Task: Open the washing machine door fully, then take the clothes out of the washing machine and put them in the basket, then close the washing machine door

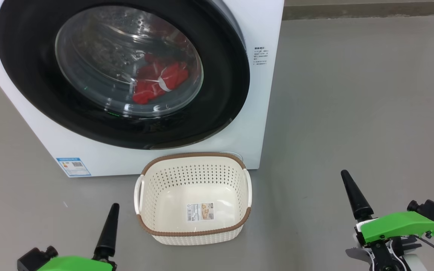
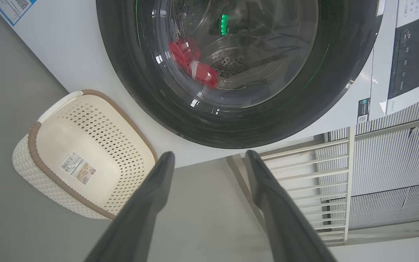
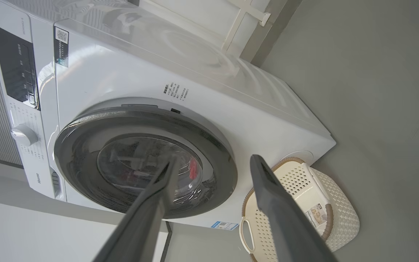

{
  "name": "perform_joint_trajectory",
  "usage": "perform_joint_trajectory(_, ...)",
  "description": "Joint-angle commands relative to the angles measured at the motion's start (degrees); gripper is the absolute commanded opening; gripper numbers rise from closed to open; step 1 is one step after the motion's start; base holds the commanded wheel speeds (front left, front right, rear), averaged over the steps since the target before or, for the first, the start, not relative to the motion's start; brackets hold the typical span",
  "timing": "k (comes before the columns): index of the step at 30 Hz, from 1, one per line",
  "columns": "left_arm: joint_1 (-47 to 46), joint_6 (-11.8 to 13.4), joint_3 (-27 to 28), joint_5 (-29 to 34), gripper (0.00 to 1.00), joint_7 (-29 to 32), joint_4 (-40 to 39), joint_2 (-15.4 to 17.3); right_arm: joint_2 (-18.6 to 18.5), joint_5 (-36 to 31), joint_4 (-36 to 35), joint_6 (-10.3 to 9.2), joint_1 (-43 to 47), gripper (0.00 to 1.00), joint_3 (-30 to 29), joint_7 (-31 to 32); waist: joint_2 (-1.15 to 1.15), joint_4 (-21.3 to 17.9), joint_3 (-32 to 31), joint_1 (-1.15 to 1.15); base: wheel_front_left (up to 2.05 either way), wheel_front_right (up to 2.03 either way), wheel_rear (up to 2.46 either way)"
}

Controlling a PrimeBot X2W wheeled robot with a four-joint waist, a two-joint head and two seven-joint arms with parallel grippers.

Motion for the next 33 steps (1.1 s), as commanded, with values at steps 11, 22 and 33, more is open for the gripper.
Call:
perform_joint_trajectory(11, -4.46, 0.92, -0.54, 9.03, 1.0, -2.45, -1.71, 0.87, -0.61, -10.28, -1.05, 0.01, -4.57, 1.0, 1.81, -2.24, 0.0, 0.21, 0.27, -0.01, 0.0, 0.0, 0.0)
perform_joint_trajectory(22, -5.14, 1.02, -1.35, 15.24, 1.0, -4.08, -2.14, 0.94, -0.65, -18.21, -0.8, 0.02, -5.56, 1.0, 2.86, -3.85, 0.0, 0.09, 0.11, -0.01, 0.0, 0.0, 0.0)
perform_joint_trajectory(33, -5.59, 1.72, -1.93, 24.23, 1.0, -5.88, -2.93, 1.02, -0.71, -27.34, -0.39, 0.02, -6.35, 1.0, 3.79, -5.62, 0.0, 0.16, -0.4, -0.01, 0.0, 0.0, 0.0)
